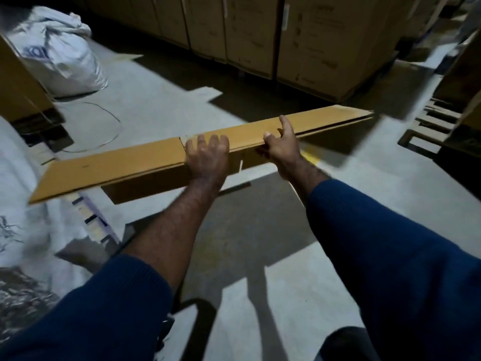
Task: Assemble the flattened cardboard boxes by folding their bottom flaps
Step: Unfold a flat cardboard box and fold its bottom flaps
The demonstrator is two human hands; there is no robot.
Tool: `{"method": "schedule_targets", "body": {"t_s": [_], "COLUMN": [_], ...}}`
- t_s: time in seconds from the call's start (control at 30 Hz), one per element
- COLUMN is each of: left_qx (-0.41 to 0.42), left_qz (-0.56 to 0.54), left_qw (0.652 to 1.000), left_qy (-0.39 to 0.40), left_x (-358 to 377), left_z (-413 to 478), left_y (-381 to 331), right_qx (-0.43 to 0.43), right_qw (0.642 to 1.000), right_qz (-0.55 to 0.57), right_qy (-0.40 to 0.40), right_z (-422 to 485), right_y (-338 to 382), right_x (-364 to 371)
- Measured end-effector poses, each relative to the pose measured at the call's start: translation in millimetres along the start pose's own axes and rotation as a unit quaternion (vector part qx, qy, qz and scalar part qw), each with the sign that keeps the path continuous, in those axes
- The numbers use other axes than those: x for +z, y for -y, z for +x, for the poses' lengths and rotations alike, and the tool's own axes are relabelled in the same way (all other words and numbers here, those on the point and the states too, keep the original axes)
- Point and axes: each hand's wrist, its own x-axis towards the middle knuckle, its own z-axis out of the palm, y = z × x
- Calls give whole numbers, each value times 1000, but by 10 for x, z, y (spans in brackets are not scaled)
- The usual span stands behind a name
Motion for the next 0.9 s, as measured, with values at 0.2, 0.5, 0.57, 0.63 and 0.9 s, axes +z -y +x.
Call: {"method": "schedule_targets", "body": {"t_s": [0.2, 0.5, 0.57, 0.63, 0.9], "left_qx": [29, -34, -41, -20, -19], "left_qz": [-20, -149, -188, -231, -259], "left_qw": [993, 964, 955, 932, 864], "left_qy": [110, 217, 226, 280, 432], "left_x": [1194, 2392, 2441, 2491, 2715], "left_z": [-699, -1253, -1159, -984, -1070], "left_y": [-209, -651, -810, -898, -955], "right_qx": [113, 68, 49, 34, 119], "right_qw": [965, 799, 810, 816, 746], "right_qz": [-233, -527, -517, -507, -578], "right_qy": [38, 281, 272, 276, 308], "right_z": [100, -417, -396, -379, -314], "right_y": [-1127, -2018, -1975, -1978, -2195], "right_x": [12, -92, -89, -104, -343]}}
